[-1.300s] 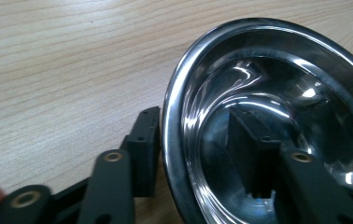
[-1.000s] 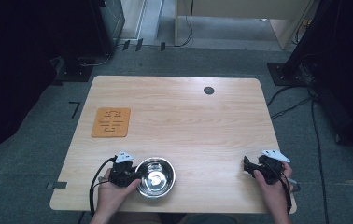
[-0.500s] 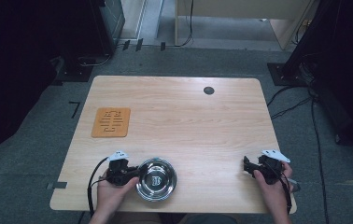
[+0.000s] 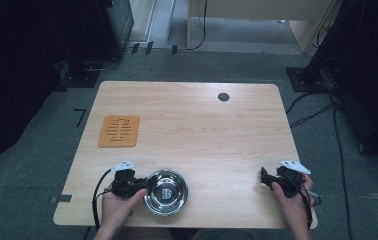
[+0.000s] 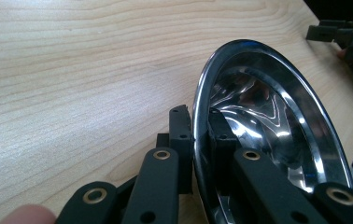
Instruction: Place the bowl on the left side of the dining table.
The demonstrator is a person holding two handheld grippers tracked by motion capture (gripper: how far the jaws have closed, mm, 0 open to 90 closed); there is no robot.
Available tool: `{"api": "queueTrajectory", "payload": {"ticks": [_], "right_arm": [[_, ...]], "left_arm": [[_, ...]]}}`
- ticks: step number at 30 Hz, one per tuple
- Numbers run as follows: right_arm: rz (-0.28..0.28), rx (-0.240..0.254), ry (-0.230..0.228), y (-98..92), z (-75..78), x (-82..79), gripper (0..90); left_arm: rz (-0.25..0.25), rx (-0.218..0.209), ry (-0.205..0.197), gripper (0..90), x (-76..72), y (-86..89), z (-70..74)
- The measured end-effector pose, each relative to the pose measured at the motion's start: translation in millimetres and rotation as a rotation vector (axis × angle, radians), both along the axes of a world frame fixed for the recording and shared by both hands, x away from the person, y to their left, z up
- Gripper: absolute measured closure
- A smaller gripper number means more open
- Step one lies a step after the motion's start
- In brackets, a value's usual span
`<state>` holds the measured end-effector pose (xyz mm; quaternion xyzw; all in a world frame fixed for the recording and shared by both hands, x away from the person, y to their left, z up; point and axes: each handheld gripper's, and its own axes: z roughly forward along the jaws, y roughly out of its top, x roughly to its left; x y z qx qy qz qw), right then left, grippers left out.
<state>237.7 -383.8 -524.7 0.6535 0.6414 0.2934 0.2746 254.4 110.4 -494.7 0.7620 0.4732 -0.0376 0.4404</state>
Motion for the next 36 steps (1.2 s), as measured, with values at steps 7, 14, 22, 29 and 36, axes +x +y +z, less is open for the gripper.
{"api": "queueTrajectory", "payload": {"ticks": [7,14,22,29,36], "right_arm": [[0.0,0.0,0.0,0.0,0.0,0.0,15.9],[0.0,0.0,0.0,0.0,0.0,0.0,15.9],[0.0,0.0,0.0,0.0,0.0,0.0,15.9],[0.0,0.0,0.0,0.0,0.0,0.3,15.9],[0.0,0.0,0.0,0.0,0.0,0.2,15.9]], "left_arm": [[0.023,-0.012,-0.014,84.7,1.0,7.4,4.1],[0.038,-0.021,-0.021,84.7,1.9,11.8,5.8],[0.061,-0.025,-0.028,84.7,5.1,17.8,8.2],[0.082,-0.021,-0.038,84.7,8.0,24.5,11.3],[0.119,-0.022,-0.055,84.7,16.6,36.3,17.9]]}}
